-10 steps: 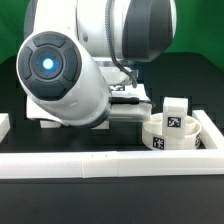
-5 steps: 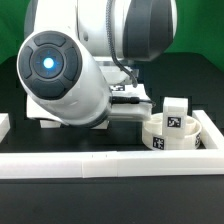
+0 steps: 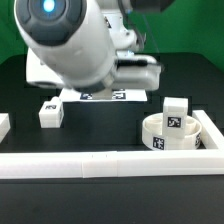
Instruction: Assemble stool
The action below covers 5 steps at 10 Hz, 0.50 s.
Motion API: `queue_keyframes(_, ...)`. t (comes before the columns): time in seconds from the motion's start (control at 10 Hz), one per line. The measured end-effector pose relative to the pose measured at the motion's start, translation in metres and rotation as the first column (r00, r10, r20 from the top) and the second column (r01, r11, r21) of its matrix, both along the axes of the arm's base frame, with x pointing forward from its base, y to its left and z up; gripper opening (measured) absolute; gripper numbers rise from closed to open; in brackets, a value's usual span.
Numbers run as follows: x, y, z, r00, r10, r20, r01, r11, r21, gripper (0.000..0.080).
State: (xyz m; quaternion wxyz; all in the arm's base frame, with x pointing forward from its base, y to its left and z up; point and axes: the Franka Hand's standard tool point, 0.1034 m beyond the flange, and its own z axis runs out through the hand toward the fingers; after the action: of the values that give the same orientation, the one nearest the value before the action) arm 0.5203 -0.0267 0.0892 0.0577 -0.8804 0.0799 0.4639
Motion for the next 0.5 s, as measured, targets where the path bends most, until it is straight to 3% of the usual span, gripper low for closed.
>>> queue_keyframes(0.5,0.007,-0.0023,-0.0079,0.999,-0.002,0.045,0.003,1.0,-0.009,0.0337)
